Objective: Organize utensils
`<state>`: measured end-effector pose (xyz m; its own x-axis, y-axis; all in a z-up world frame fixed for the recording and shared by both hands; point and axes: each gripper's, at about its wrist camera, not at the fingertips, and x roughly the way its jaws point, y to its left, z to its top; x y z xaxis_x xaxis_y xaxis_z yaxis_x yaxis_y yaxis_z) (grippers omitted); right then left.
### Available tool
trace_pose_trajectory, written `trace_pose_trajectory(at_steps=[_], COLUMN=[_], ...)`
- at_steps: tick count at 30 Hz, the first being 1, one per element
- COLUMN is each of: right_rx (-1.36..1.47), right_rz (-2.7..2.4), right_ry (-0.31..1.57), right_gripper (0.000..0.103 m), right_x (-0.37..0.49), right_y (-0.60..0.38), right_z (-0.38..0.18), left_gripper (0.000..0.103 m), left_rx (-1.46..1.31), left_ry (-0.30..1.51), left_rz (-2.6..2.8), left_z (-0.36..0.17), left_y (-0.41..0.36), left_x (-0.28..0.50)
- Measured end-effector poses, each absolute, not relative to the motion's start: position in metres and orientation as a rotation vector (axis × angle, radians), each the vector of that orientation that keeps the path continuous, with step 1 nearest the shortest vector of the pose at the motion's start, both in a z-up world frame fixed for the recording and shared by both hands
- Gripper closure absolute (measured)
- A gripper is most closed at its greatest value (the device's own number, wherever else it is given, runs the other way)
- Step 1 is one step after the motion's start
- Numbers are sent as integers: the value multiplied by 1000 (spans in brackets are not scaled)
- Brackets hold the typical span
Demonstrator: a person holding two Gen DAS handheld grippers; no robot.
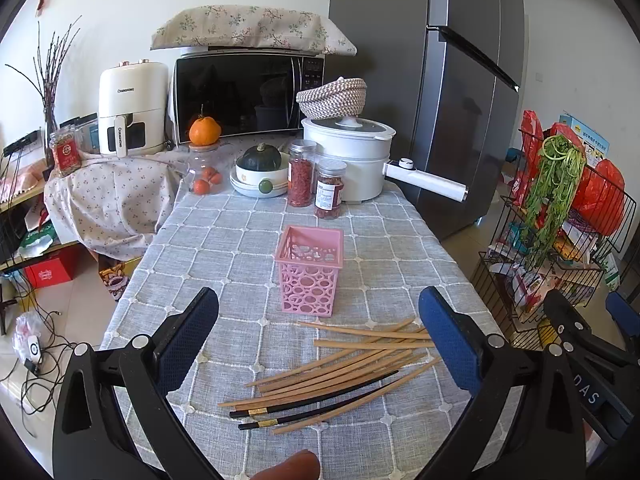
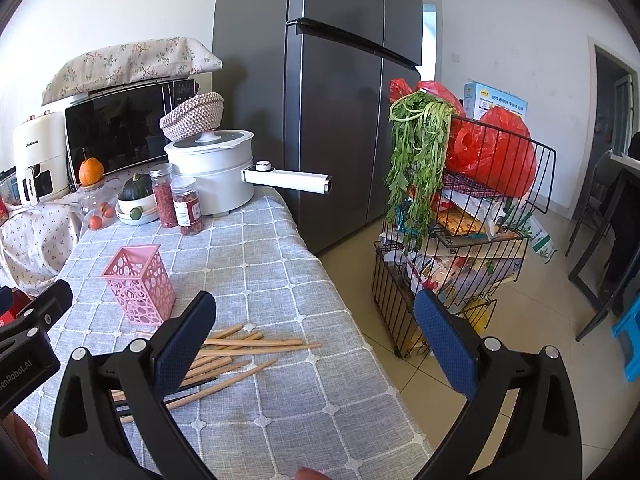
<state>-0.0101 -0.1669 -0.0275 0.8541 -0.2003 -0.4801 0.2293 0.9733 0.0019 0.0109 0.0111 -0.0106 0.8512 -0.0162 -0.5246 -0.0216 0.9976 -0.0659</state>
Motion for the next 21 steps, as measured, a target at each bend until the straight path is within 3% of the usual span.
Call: trace_pose_trajectory(at_steps=[21], right_rx=[61], right_rz=[-226], right_ry=[504], right_gripper=[6], right_x=[-9], right_y=[-166], right_z=[-30], left_gripper=[7], left_rx=[-68], left_ry=[556], left_rz=[3], left_z=[-14], left_y=[12], left_x=[12])
